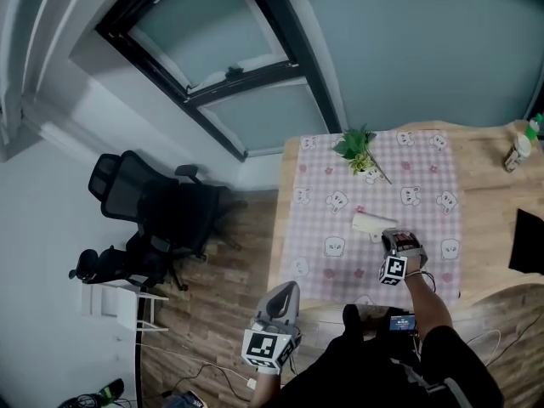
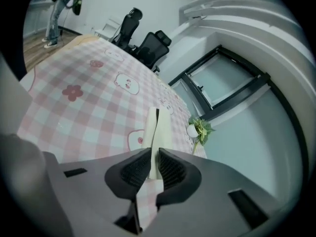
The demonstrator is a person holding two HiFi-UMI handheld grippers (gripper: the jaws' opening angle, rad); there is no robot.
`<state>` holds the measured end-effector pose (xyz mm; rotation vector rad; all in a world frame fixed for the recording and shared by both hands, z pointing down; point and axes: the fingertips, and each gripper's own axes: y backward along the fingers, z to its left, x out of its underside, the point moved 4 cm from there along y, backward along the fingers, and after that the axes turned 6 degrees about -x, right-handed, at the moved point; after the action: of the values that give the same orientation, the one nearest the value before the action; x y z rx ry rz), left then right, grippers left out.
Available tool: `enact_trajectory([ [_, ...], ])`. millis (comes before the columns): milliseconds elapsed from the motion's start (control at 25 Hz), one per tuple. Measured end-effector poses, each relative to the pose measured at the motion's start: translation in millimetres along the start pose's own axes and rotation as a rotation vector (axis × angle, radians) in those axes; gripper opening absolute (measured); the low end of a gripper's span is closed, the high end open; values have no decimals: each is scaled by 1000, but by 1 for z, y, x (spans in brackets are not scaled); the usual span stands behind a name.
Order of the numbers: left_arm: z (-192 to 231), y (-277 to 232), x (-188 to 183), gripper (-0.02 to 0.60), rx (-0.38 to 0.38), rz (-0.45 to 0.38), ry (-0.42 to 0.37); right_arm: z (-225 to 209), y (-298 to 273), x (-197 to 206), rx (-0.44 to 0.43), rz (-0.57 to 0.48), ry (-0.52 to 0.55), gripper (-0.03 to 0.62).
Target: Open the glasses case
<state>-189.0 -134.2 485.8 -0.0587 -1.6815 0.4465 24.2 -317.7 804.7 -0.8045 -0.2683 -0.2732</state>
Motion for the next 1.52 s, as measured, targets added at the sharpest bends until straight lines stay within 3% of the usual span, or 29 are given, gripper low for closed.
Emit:
enact_trajectory([
  [120, 3, -1, -3, -2, 0, -9, 4, -21, 10, -2, -45, -60, -110, 38],
  [320, -2, -6, -1, -2, 20, 1, -12, -71, 0, 22, -193, -164, -407, 29],
  [600, -14, 3, 20, -2, 34, 59, -20, -102, -47, 60, -400, -159, -751, 29],
  [840, -24, -8, 21, -2, 39, 105, 16, -103, -56, 85, -437, -214, -944, 41],
  [960, -25, -14, 19, -2, 43, 100, 34, -112, -43, 88, -434, -292, -1054, 43],
  [1080, -17, -18, 19, -2, 52, 71, 12, -136, -12, 91, -340, -392, -1121, 46],
  [1240, -9, -38, 2, -2, 53, 4, 0, -197, 66, 105, -121, -482, -1121, 32],
  [1360, -1, -53, -15, -2, 57, -69, -6, -235, 156, 91, 68, -535, -1078, 28],
  [1520, 11, -70, -53, -2, 34, -180, -27, -268, 297, 41, 331, -663, -1011, 28],
])
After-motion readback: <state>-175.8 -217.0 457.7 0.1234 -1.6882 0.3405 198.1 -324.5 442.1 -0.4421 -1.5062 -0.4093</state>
